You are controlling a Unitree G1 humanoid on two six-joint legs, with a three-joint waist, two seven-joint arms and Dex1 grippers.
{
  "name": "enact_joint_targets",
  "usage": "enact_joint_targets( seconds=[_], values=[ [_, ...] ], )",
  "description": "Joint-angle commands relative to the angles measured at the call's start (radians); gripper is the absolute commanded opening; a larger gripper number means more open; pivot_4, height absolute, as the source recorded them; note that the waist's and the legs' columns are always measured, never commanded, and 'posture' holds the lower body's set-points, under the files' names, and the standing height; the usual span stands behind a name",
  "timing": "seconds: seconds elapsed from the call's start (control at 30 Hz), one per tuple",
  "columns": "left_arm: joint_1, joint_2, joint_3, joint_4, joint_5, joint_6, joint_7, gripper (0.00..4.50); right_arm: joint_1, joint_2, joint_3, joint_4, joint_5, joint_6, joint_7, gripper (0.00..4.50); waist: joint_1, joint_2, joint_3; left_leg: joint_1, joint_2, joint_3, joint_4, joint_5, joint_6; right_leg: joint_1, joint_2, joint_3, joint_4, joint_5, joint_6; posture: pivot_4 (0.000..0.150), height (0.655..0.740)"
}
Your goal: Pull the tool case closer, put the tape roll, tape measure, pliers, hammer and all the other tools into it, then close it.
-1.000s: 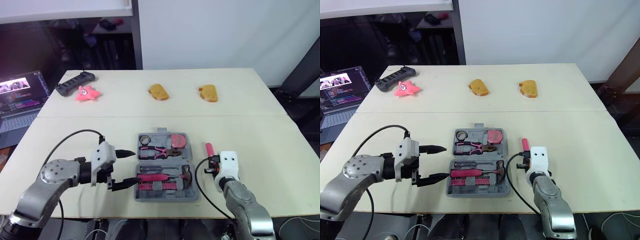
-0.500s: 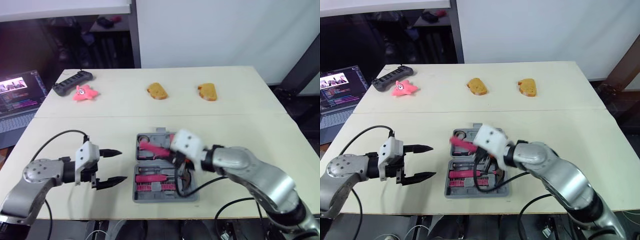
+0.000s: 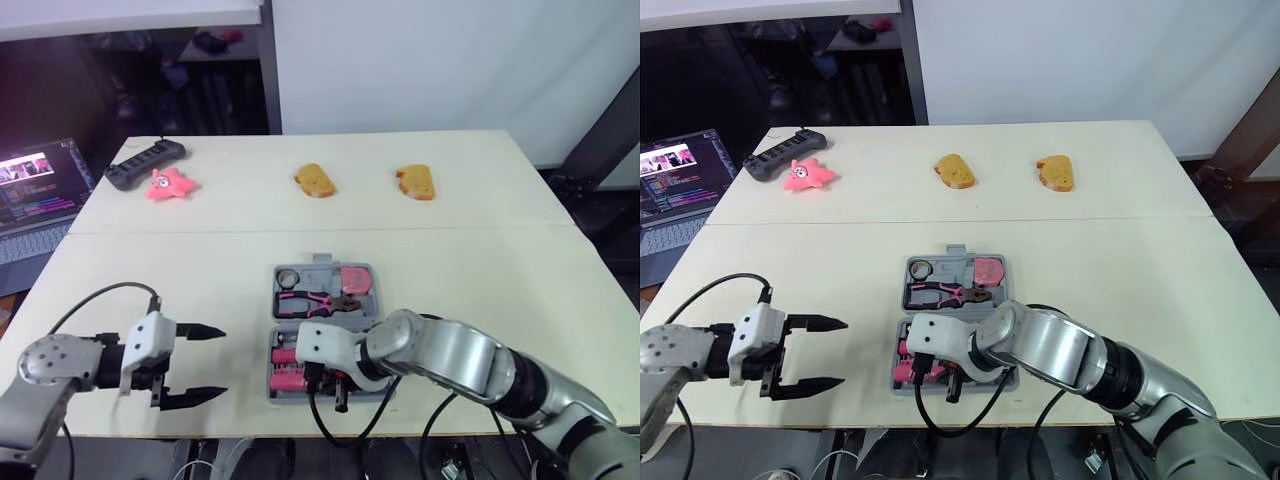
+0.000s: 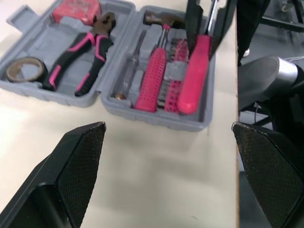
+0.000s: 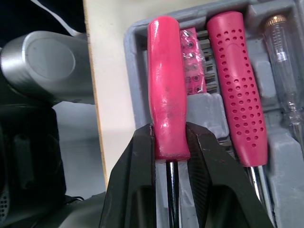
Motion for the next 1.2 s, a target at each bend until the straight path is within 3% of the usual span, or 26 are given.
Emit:
enact_joint_targets(
  seconds=[0.03, 0.47, 0.9, 0.97, 1.07, 1.2],
  values=[
    [0.014, 0.011, 0.034, -0.043, -0.018, -0.004, 0.003, 4.5, -0.004, 0.012, 0.009, -0.032, 0.001, 0.011, -0.017, 0.39, 0.0, 0.0, 0.0, 0.0, 0.0, 0.0, 0.0, 0.0, 0.0, 0.0, 0.0, 0.0, 0.0, 0.0, 0.0, 0.15, 0.74],
    [0.036, 0.005, 0.042, -0.09, -0.02, 0.019, 0.032, 4.5, -0.007, 0.001, 0.094, 0.034, -0.043, -0.061, -0.032, 0.39, -0.002, 0.0, 0.0, 0.0, -0.001, 0.001, 0.0, 0.0, 0.0, 0.0, 0.001, 0.0, 0.0, 0.0, 0.0, 0.15, 0.74],
    [0.03, 0.001, 0.034, -0.09, -0.015, 0.03, 0.054, 4.5, 0.033, 0.008, 0.086, 0.095, -0.081, -0.144, -0.009, 0.39, -0.005, 0.0, -0.001, 0.0, 0.001, 0.0, 0.0, 0.0, -0.001, -0.001, 0.005, 0.0, 0.001, 0.001, -0.002, 0.15, 0.74],
    [0.026, -0.001, 0.03, -0.086, -0.013, 0.029, 0.058, 4.5, 0.038, 0.01, 0.084, 0.094, -0.08, -0.149, -0.003, 1.41, -0.004, 0.0, -0.001, 0.0, 0.001, 0.0, 0.0, 0.0, -0.001, -0.001, 0.005, 0.0, 0.001, 0.001, -0.002, 0.15, 0.74],
    [0.023, -0.002, 0.028, -0.081, -0.011, 0.03, 0.061, 4.5, 0.043, 0.012, 0.079, 0.096, -0.086, -0.154, 0.003, 2.46, -0.003, 0.0, -0.001, 0.0, 0.001, 0.0, 0.0, 0.0, -0.001, -0.001, 0.004, 0.0, 0.001, 0.001, -0.002, 0.15, 0.74],
    [0.022, -0.001, 0.029, -0.079, -0.011, 0.032, 0.063, 4.5, 0.05, 0.013, 0.058, 0.091, -0.088, -0.155, 0.011, 2.46, -0.003, 0.0, -0.001, 0.0, 0.001, 0.001, 0.0, 0.0, -0.001, -0.001, 0.004, 0.001, 0.0, 0.001, -0.002, 0.15, 0.74]
  ],
)
